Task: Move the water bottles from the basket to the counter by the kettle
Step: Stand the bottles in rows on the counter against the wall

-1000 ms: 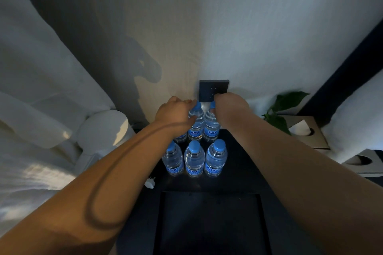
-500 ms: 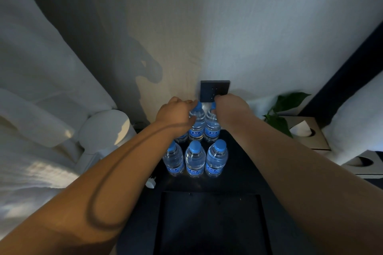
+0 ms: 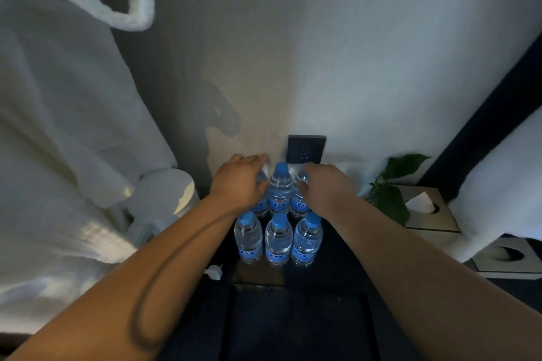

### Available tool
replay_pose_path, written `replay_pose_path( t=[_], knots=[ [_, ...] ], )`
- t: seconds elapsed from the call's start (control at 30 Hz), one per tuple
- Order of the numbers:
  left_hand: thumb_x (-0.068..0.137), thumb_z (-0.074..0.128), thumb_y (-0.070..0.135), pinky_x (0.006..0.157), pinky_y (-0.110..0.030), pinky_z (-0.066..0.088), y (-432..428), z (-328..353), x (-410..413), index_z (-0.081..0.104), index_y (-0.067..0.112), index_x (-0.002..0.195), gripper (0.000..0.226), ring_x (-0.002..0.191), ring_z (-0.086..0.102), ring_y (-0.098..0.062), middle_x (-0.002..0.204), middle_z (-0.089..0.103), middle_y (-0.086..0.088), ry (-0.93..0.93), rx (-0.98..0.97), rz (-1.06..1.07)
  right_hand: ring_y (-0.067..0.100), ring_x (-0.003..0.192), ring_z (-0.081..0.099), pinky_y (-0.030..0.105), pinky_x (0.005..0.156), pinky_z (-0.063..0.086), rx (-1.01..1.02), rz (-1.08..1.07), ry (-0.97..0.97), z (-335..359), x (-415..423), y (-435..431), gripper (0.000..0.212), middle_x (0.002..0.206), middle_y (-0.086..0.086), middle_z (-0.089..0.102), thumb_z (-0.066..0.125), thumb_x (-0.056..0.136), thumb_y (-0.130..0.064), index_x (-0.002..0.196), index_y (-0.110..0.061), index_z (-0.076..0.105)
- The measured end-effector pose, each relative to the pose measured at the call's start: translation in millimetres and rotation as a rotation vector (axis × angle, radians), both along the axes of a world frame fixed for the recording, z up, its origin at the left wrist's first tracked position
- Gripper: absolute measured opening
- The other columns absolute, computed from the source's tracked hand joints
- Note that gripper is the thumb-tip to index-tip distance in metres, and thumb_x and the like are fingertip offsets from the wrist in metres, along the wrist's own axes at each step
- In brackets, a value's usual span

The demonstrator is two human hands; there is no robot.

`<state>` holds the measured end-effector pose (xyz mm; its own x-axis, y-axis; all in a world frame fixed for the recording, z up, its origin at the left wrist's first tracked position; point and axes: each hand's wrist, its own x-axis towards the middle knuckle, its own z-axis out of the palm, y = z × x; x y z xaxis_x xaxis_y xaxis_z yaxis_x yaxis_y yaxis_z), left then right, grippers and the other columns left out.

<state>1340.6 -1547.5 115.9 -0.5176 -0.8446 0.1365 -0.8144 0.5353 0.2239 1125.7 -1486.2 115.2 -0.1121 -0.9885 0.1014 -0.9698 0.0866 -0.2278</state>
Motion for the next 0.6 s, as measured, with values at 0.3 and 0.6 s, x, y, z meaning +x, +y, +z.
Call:
replay_pose_path(
  t=[0.3, 0.6],
  knots=[
    [0.102, 0.056, 0.047, 0.079, -0.036, 0.055, 38.4, -2.0, 47.5, 0.074, 0.026, 0.107, 0.028, 0.092, 0.066, -0.020, 0.100, 0.074, 0.004, 0.120, 0.157, 0.074, 0.022, 0.077, 0.061, 0.035, 0.071, 0.051, 0.075, 0.244, -0.071, 0.8, 24.5, 31.4, 0.029, 0.084, 0.000, 0.067, 0.049, 0.104, -0.043, 0.096, -0.020, 0.065],
    [0.093, 0.069, 0.040, 0.087, -0.039, 0.054, 65.2, -9.5, 49.4, 0.065, 0.029, 0.128, 0.037, 0.107, 0.064, -0.025, 0.118, 0.068, -0.002, -0.069, 0.203, -0.010, 0.024, 0.096, 0.062, 0.040, 0.085, 0.038, 0.011, 0.320, 0.137, -17.2, 43.2, 53.1, 0.032, 0.095, -0.004, 0.068, 0.063, 0.090, -0.057, 0.105, -0.028, 0.064]
  ],
)
